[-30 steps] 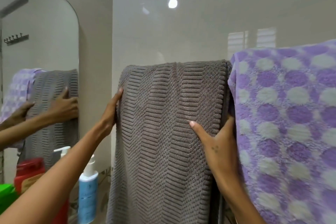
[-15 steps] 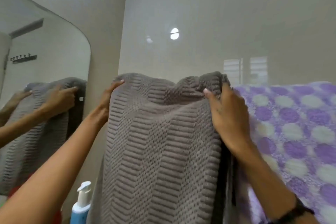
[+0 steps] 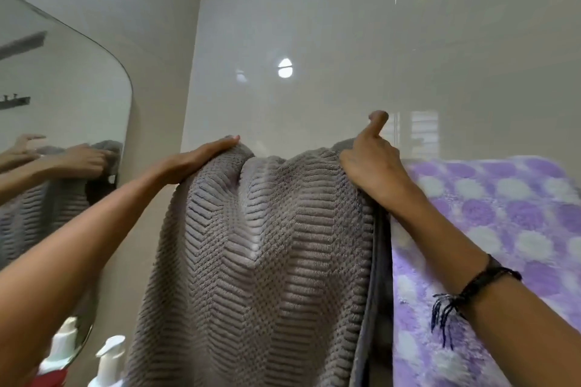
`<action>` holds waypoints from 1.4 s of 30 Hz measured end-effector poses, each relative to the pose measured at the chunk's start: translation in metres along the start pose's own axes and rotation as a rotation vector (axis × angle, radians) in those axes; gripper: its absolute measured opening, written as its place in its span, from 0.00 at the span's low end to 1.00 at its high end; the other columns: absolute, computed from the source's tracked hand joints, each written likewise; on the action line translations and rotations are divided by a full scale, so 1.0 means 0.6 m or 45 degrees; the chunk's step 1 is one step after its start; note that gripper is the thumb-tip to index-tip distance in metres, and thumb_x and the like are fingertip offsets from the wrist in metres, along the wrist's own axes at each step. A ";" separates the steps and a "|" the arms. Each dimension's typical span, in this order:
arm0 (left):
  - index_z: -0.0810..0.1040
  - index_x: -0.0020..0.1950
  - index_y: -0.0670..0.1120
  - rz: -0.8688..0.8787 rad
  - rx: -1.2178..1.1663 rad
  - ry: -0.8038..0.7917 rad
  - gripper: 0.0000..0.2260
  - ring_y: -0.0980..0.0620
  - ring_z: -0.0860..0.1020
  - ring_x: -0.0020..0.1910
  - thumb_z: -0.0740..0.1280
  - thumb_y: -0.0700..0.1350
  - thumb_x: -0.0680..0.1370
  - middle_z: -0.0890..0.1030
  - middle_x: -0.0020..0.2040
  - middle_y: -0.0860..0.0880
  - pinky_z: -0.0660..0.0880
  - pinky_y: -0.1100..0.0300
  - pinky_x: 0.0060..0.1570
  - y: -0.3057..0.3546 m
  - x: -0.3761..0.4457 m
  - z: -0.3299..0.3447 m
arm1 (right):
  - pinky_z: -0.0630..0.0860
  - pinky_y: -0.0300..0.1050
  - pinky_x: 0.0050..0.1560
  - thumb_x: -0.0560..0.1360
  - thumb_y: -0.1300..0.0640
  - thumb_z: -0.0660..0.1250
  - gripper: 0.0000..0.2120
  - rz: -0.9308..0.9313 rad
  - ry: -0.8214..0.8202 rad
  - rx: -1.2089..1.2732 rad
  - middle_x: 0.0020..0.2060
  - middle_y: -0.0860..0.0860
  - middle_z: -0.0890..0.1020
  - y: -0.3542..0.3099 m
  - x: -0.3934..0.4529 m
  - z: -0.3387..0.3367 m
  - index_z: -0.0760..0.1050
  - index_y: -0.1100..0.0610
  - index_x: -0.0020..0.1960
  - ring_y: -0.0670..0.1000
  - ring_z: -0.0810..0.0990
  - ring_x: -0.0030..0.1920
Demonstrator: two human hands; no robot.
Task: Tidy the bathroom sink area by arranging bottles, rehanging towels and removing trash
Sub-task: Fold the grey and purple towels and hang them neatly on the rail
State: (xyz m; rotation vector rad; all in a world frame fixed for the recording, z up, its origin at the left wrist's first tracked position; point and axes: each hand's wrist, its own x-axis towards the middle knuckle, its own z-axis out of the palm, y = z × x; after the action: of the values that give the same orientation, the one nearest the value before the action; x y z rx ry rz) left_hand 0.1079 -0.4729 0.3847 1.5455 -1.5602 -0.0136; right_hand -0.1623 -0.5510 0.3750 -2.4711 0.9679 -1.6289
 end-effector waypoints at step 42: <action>0.78 0.57 0.43 -0.374 -0.575 0.750 0.22 0.50 0.79 0.47 0.62 0.59 0.75 0.81 0.55 0.44 0.73 0.59 0.45 -0.128 -0.050 0.054 | 0.67 0.51 0.55 0.78 0.38 0.46 0.29 -0.235 -0.259 -0.578 0.60 0.60 0.78 -0.004 0.008 0.071 0.72 0.59 0.61 0.60 0.75 0.59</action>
State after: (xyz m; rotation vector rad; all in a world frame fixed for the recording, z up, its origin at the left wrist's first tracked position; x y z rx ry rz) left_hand 0.1433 -0.4837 0.3041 1.2496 -0.7936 -0.0643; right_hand -0.1243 -0.5646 0.3604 -3.0292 1.2243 -1.2711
